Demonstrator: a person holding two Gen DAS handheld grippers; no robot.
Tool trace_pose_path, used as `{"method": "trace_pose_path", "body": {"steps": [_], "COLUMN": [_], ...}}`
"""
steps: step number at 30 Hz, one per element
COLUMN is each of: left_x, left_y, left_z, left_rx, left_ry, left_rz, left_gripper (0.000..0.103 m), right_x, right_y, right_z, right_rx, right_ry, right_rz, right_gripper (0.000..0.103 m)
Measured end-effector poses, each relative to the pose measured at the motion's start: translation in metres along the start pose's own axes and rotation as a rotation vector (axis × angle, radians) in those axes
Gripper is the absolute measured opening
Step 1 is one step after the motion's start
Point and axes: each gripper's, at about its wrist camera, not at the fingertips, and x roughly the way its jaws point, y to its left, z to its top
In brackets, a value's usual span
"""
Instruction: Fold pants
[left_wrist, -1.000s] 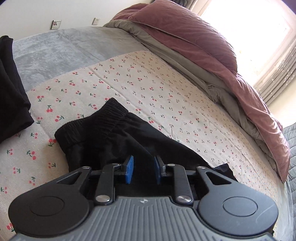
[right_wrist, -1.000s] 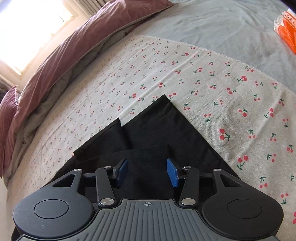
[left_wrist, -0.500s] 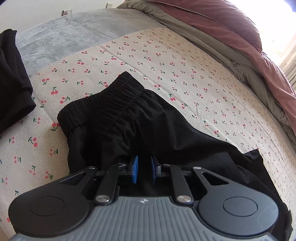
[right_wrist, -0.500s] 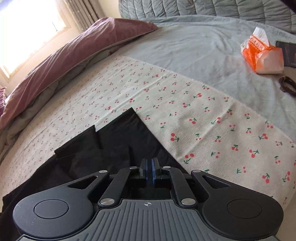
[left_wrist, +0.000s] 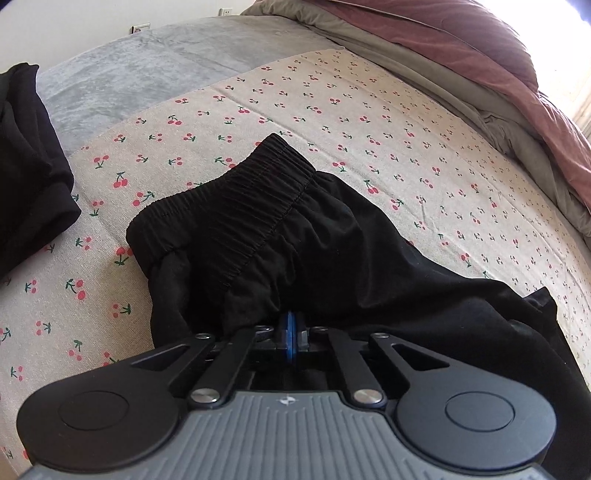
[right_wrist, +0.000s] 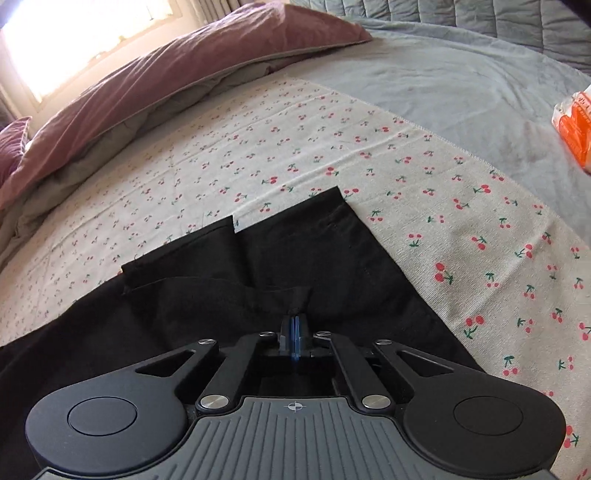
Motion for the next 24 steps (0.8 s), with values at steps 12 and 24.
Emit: {"method": "trace_pose_path", "body": {"steps": [12, 24], "left_x": [-0.002, -0.016], "left_y": [-0.007, 0.006], "left_z": [0.001, 0.003], "left_rx": [-0.001, -0.075], "left_ry": [-0.003, -0.012], "left_rz": [0.045, -0.034], "left_gripper": [0.000, 0.000], "right_x": [-0.060, -0.063], "right_y": [-0.109, -0.099], "right_z": [-0.014, -0.015], "right_rx": [0.367, 0.312], "right_ry": [-0.049, -0.076], "right_rz": [-0.139, -0.225], "right_gripper": [0.000, 0.032]}}
